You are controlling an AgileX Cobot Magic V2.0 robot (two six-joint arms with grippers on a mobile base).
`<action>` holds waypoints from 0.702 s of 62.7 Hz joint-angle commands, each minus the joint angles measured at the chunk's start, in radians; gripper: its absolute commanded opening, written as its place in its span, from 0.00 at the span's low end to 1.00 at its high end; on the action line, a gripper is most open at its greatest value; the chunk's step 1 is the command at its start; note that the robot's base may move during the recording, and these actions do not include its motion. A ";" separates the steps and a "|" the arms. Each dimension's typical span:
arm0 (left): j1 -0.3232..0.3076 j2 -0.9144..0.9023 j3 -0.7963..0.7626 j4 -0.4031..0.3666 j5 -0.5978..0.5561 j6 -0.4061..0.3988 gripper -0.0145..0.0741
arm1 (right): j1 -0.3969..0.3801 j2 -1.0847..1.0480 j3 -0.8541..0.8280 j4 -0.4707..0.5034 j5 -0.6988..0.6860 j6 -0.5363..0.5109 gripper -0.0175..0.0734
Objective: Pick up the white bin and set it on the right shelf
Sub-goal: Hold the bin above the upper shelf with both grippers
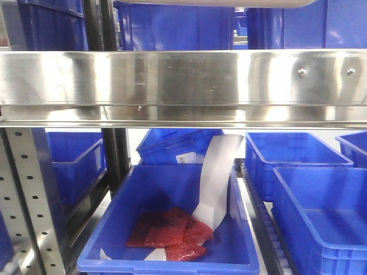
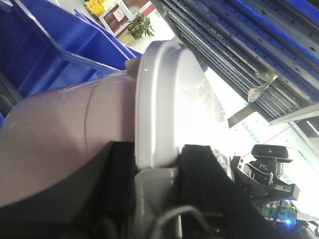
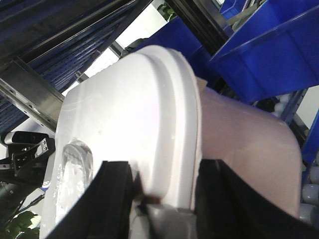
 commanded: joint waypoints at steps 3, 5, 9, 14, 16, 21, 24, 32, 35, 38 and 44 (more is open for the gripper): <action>-0.047 -0.053 -0.040 -0.088 0.229 0.012 0.02 | 0.038 -0.043 -0.039 0.107 0.229 -0.006 0.25; -0.047 -0.053 -0.040 -0.088 0.229 0.012 0.02 | 0.038 -0.043 -0.039 0.107 0.229 -0.006 0.25; -0.047 -0.053 -0.040 -0.088 0.229 0.012 0.02 | 0.038 -0.043 -0.039 0.108 0.229 -0.006 0.25; -0.047 -0.053 -0.040 -0.088 0.229 0.012 0.02 | 0.038 -0.043 -0.039 0.108 0.229 -0.006 0.25; -0.047 -0.053 -0.040 -0.088 0.229 0.012 0.02 | 0.038 -0.043 -0.039 0.109 0.229 -0.006 0.25; -0.047 -0.053 -0.040 -0.088 0.229 0.012 0.02 | 0.038 -0.043 -0.039 0.109 0.229 -0.006 0.25; -0.047 -0.053 -0.040 -0.088 0.229 0.012 0.02 | 0.038 -0.043 -0.039 0.109 0.230 -0.006 0.25; -0.047 -0.053 -0.040 -0.088 0.228 0.012 0.02 | 0.038 -0.043 -0.039 0.109 0.230 -0.006 0.25; -0.047 -0.053 -0.040 -0.088 0.228 0.012 0.02 | 0.038 -0.043 -0.039 0.109 0.230 -0.006 0.25; -0.047 -0.053 -0.040 -0.088 0.228 0.012 0.02 | 0.038 -0.043 -0.039 0.109 0.229 -0.006 0.25; -0.047 -0.053 -0.040 -0.088 0.228 0.012 0.02 | 0.038 -0.043 -0.039 0.109 0.229 -0.006 0.25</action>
